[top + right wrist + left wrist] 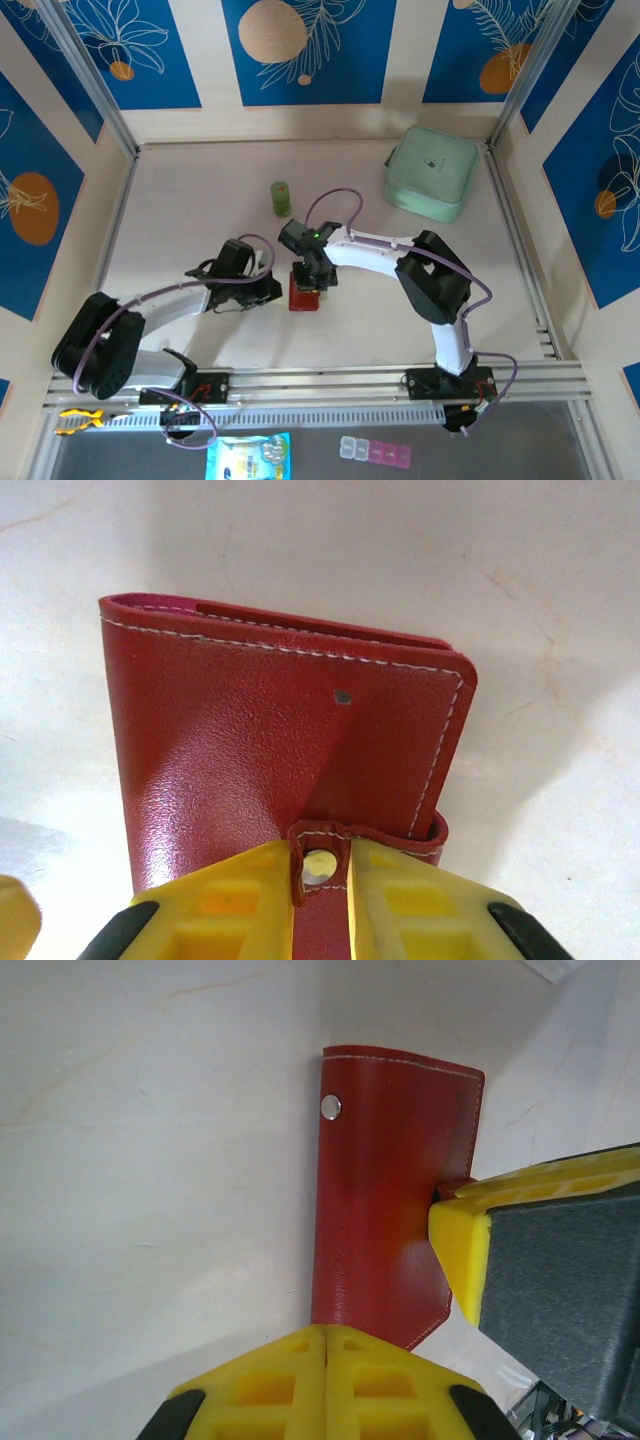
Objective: Take the credit cards out of the card holder
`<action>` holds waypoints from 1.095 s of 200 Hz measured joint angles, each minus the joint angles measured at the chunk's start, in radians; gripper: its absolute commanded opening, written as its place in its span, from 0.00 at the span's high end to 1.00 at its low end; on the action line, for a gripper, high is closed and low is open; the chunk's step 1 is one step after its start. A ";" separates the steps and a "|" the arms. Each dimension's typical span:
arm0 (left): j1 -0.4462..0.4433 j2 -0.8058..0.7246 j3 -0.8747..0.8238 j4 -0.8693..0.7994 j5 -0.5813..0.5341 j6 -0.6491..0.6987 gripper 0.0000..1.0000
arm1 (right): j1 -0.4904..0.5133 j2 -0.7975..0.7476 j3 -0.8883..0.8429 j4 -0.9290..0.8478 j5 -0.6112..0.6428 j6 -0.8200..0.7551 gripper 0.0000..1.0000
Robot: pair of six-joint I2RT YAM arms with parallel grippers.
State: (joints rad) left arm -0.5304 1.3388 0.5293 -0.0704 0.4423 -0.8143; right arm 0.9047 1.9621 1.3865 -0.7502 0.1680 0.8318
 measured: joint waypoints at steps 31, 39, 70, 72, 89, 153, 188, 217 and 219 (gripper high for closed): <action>-0.036 0.039 0.013 0.024 0.000 -0.023 1.00 | -0.022 -0.035 -0.061 0.071 -0.049 0.015 0.83; -0.047 0.051 0.020 0.027 0.000 -0.026 1.00 | -0.028 -0.045 -0.079 0.089 -0.063 0.016 0.84; -0.084 0.091 0.055 0.035 -0.002 -0.042 1.00 | -0.050 -0.074 -0.135 0.157 -0.111 0.031 0.85; -0.086 0.093 0.058 0.035 -0.002 -0.042 1.00 | -0.051 -0.077 -0.139 0.162 -0.116 0.031 0.85; -0.104 0.115 0.079 0.040 -0.002 -0.046 1.00 | -0.064 -0.091 -0.169 0.198 -0.144 0.038 0.85; -0.125 0.195 0.111 0.048 -0.009 -0.050 1.00 | -0.110 -0.139 -0.272 0.328 -0.233 0.056 0.87; -0.127 0.199 0.112 0.047 -0.018 -0.049 1.00 | -0.128 -0.155 -0.312 0.381 -0.270 0.061 0.88; -0.127 0.201 0.109 0.051 -0.018 -0.051 1.00 | -0.137 -0.166 -0.339 0.418 -0.290 0.065 0.88; -0.127 0.201 0.109 0.052 -0.018 -0.052 1.00 | -0.138 -0.166 -0.341 0.420 -0.290 0.065 0.88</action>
State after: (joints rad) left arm -0.6571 1.5402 0.6384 -0.0181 0.4248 -0.8661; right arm 0.7666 1.7958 1.0458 -0.3298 -0.1219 0.8967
